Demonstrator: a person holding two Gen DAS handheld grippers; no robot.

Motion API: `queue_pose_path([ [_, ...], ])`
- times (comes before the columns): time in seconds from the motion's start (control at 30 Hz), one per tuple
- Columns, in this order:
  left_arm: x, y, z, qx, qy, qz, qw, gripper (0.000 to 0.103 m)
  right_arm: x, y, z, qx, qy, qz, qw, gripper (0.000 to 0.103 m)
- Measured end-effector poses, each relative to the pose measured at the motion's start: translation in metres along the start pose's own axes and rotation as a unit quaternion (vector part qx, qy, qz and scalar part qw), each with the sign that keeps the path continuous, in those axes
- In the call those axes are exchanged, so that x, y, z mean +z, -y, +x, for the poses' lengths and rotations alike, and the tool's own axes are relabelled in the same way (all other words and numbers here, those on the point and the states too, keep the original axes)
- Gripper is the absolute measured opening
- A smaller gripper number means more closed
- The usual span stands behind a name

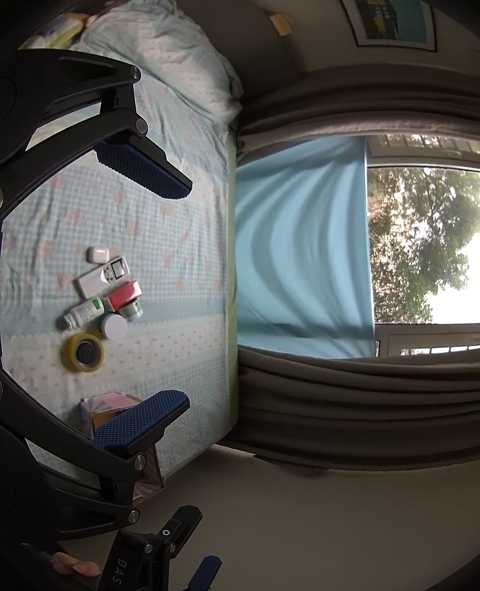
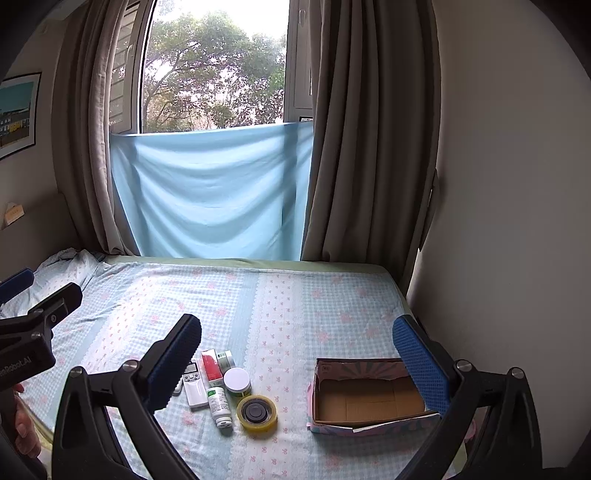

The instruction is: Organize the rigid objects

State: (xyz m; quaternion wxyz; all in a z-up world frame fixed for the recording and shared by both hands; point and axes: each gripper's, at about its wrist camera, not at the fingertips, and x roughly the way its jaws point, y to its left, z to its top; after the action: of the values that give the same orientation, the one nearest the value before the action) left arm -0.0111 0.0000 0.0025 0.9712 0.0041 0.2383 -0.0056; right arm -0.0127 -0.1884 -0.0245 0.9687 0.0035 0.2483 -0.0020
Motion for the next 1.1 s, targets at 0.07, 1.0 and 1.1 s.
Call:
queue_pose_path([
  [0.07, -0.0004, -0.0011, -0.0015, 0.000, 0.001, -0.002, 1.0000, 0.103, -0.0001, 0.0002, 0.0002, 0.000, 0.000, 0.000, 1.000, 0.103],
  [1.0, 0.0024, -0.0049, -0.0080, 0.003, 0.016, 0.000, 0.9999, 0.103, -0.0030, 0.0028, -0.0032, 0.003, 0.007, 0.004, 1.000, 0.103],
  [1.1, 0.0023, -0.0041, -0.0077, 0.003, 0.016, 0.002, 0.9999, 0.103, -0.0040, 0.0034, -0.0031, 0.003, 0.009, 0.004, 1.000, 0.103],
])
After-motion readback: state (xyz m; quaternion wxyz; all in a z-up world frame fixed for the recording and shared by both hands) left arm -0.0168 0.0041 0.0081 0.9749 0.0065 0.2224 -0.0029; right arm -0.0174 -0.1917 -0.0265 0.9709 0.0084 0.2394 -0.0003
